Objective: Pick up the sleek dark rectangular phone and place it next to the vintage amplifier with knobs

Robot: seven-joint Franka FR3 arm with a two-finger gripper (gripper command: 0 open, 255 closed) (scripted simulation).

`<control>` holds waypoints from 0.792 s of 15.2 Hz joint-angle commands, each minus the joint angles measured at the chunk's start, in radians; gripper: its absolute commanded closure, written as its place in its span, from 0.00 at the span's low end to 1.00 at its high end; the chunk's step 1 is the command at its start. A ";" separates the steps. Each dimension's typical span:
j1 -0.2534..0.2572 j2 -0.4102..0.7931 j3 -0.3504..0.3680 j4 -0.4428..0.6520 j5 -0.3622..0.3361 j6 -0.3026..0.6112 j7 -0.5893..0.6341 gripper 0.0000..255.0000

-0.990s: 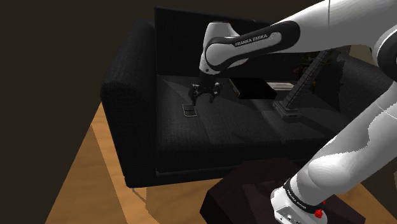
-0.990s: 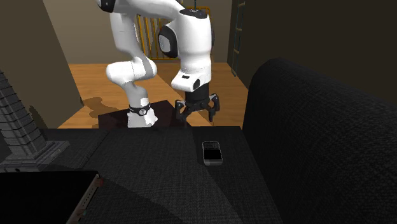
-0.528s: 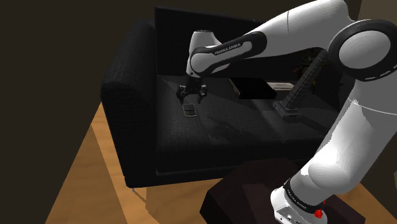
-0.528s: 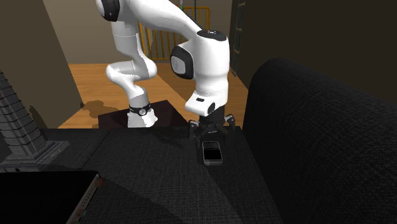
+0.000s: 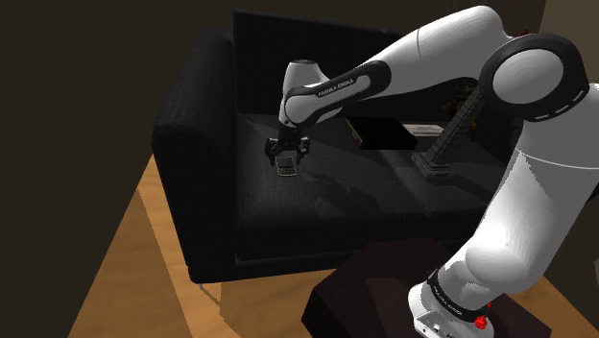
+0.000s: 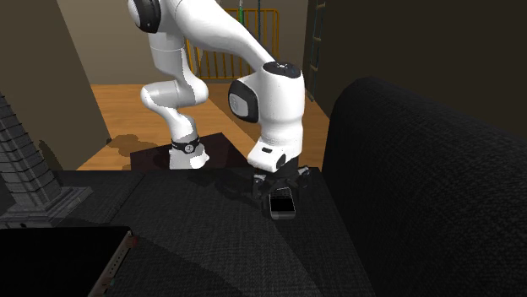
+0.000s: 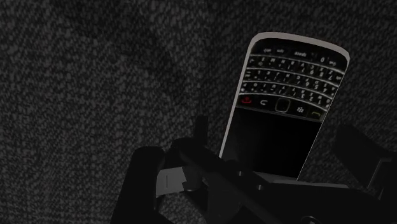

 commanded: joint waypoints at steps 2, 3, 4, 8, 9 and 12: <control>0.000 0.002 0.000 -0.003 -0.001 0.005 0.000 0.00; 0.000 0.002 0.000 -0.003 -0.001 0.005 0.000 0.00; 0.000 0.002 0.000 -0.003 -0.001 0.005 0.000 0.00; 0.000 0.002 0.000 -0.003 -0.001 0.005 0.000 1.00; 0.000 0.002 0.000 -0.003 -0.001 0.005 0.000 1.00; 0.000 0.002 0.000 -0.002 -0.001 0.005 0.001 1.00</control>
